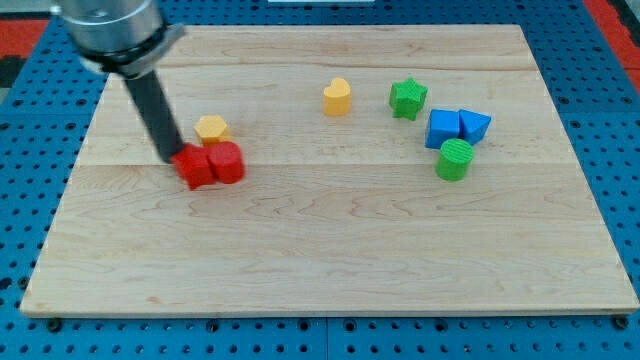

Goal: Push the red blocks and hexagon towards the bottom left

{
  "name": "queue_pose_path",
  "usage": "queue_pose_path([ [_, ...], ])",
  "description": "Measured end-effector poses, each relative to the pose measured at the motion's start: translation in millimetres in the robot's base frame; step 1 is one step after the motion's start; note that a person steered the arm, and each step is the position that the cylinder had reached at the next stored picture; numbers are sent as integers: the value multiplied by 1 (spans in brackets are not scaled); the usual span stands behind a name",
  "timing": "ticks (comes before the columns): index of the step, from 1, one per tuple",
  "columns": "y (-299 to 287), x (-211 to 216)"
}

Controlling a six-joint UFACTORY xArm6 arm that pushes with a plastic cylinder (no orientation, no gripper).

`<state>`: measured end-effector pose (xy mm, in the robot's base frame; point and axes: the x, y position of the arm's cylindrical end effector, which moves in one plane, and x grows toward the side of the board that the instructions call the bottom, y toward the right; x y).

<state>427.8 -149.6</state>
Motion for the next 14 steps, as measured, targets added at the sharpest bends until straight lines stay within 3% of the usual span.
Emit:
queue_pose_path([
  [1,2,-5],
  [2,-43,-69],
  [3,12,-72],
  [5,62,30],
  [6,71,60],
  [8,140,35],
  [9,145,83],
  [10,106,106],
  [11,118,87],
  [12,189,65],
  [13,211,113],
  [14,135,117],
])
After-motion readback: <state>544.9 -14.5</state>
